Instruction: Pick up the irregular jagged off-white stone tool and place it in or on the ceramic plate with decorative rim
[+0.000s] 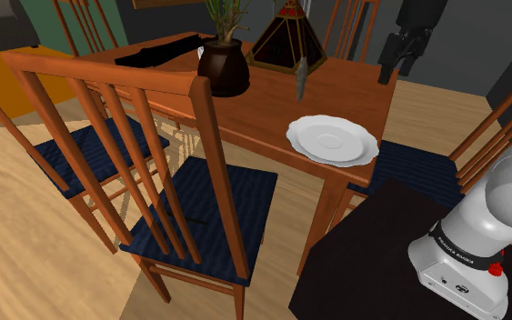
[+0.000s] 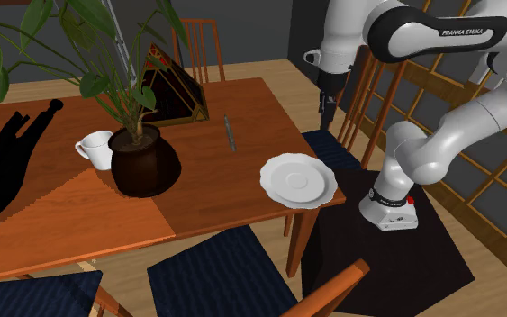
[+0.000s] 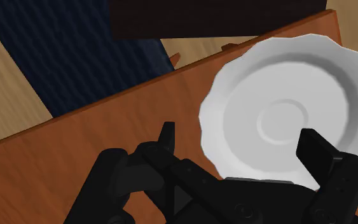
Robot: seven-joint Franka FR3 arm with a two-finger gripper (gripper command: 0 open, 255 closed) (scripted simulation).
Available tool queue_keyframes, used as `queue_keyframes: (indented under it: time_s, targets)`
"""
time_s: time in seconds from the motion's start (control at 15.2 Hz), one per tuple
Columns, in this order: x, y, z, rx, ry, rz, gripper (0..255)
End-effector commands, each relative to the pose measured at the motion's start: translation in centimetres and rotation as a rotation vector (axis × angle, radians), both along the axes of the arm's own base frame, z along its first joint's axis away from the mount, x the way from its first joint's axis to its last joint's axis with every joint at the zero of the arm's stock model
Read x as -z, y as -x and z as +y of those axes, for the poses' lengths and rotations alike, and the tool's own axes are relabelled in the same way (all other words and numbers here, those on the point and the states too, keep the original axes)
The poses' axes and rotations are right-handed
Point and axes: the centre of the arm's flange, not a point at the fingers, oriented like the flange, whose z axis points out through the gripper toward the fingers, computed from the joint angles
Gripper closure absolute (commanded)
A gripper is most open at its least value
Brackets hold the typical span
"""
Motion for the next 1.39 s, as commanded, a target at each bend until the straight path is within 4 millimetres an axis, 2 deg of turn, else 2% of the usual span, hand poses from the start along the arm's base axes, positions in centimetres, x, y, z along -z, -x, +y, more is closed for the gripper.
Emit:
queue_keyframes:
  time_s: [0.0,0.33,0.66,0.99,1.32]
  targets:
    - [0.0,0.0,0.0,0.0,0.0,0.0,0]
    - [1.3,-5.6,3.6,0.211,0.066,-0.033,0]
    - [2.6,-11.8,5.8,0.421,0.132,-0.067,0]
    - [3.7,-18.4,6.6,0.632,0.198,-0.1,0]
    - [4.7,-25.1,6.0,0.842,0.264,-0.133,0]
